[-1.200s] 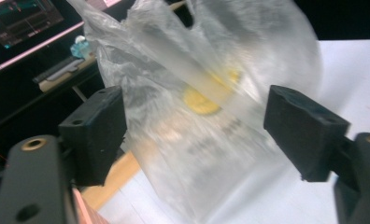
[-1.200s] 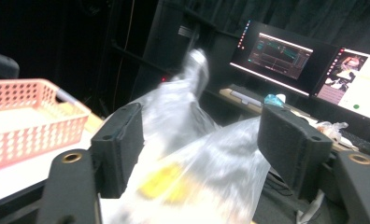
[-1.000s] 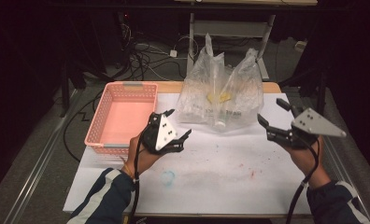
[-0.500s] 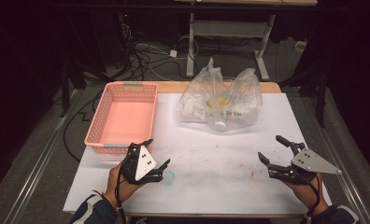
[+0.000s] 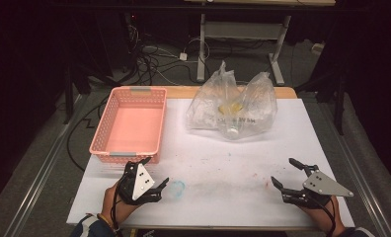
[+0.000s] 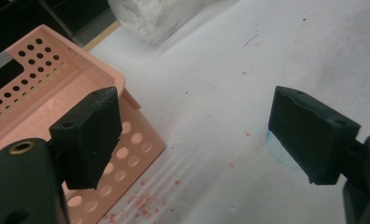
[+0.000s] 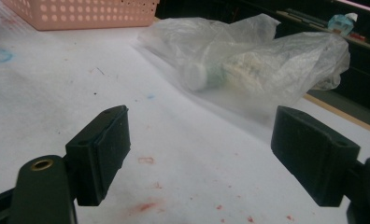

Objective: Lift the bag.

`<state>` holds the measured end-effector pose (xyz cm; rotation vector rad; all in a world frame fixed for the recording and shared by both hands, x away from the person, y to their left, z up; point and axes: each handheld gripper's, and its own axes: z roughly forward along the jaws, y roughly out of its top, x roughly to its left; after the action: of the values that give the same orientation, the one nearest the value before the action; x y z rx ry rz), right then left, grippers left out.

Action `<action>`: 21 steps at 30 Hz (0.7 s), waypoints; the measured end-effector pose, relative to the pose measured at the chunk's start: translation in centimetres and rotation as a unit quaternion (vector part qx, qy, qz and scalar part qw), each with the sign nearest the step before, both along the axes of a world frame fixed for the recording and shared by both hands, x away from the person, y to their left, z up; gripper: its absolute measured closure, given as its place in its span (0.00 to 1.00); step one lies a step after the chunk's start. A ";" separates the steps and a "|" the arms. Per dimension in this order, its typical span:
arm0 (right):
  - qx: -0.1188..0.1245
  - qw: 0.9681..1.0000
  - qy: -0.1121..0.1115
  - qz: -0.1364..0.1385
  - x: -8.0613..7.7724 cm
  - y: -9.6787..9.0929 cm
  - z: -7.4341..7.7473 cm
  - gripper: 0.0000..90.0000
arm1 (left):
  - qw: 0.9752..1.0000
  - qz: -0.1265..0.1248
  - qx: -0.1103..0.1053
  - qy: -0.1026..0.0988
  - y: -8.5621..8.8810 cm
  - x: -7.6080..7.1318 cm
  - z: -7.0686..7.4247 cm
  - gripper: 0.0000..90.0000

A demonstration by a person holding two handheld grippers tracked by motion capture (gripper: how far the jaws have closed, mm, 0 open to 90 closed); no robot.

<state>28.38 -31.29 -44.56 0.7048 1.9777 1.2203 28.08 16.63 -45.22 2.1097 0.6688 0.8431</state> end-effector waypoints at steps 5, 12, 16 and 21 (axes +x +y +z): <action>-0.004 1.000 -0.007 0.003 -0.3 0.2 0.2 0.23 | 1.000 0.001 -0.006 -0.002 0.1 0.0 0.1 0.19; -0.007 1.000 -0.007 0.005 -0.4 0.4 0.2 0.23 | 1.000 -0.001 -0.007 0.000 0.0 0.1 0.1 0.19; -0.008 1.000 -0.010 0.005 -0.4 0.3 0.3 0.23 | 1.000 -0.002 -0.008 0.001 0.0 0.1 0.1 0.19; -0.010 1.000 -0.009 0.008 -0.5 0.4 0.3 0.23 | 1.000 -0.002 -0.011 0.000 0.0 0.0 0.2 0.19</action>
<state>27.93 -30.86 -44.26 0.6673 1.9813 1.2104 28.11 16.63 -45.04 2.0911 0.6693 0.8301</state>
